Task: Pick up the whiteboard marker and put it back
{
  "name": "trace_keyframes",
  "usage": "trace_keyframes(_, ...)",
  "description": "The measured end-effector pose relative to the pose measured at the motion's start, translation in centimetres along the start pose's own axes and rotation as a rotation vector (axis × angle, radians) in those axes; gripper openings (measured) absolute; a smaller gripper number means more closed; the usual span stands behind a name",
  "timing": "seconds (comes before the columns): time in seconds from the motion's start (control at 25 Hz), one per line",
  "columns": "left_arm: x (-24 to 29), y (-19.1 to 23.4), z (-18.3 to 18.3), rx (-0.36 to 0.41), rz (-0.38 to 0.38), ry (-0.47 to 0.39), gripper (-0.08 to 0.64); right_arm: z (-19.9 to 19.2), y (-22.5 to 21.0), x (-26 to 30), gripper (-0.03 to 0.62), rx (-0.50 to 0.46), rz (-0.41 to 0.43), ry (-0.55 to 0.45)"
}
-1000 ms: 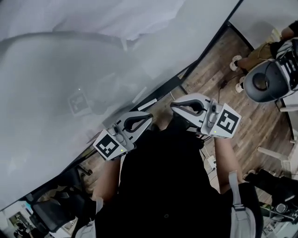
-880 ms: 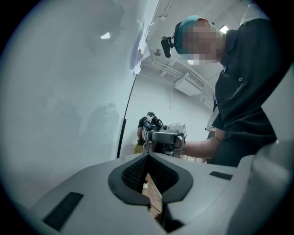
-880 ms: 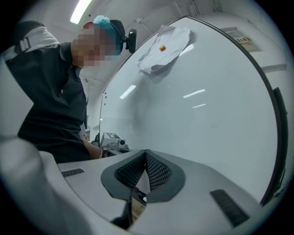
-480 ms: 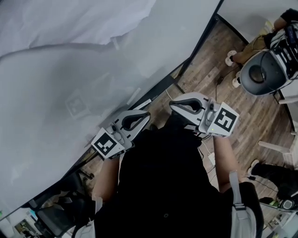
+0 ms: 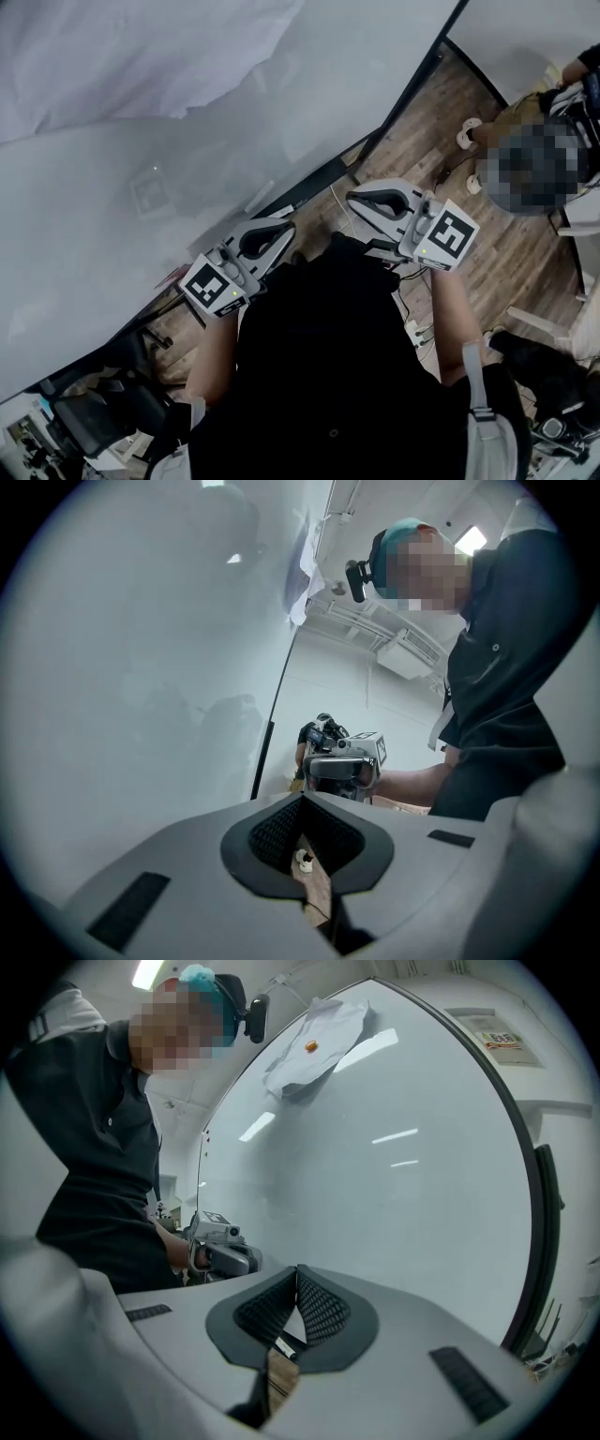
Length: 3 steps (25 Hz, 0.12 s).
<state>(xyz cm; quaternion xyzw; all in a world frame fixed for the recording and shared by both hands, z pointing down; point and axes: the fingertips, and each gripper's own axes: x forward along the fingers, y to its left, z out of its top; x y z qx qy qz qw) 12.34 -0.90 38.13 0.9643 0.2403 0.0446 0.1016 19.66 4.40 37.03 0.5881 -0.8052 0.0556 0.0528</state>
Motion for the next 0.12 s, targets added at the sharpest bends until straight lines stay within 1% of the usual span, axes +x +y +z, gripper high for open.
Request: trace_keyframes(0.12, 0.66, 0.41, 0.19, 0.001, 0.021, -0.001, 0.012, -0.28, -1.12, 0.11, 0.018, -0.001, 0.006, 0.019)
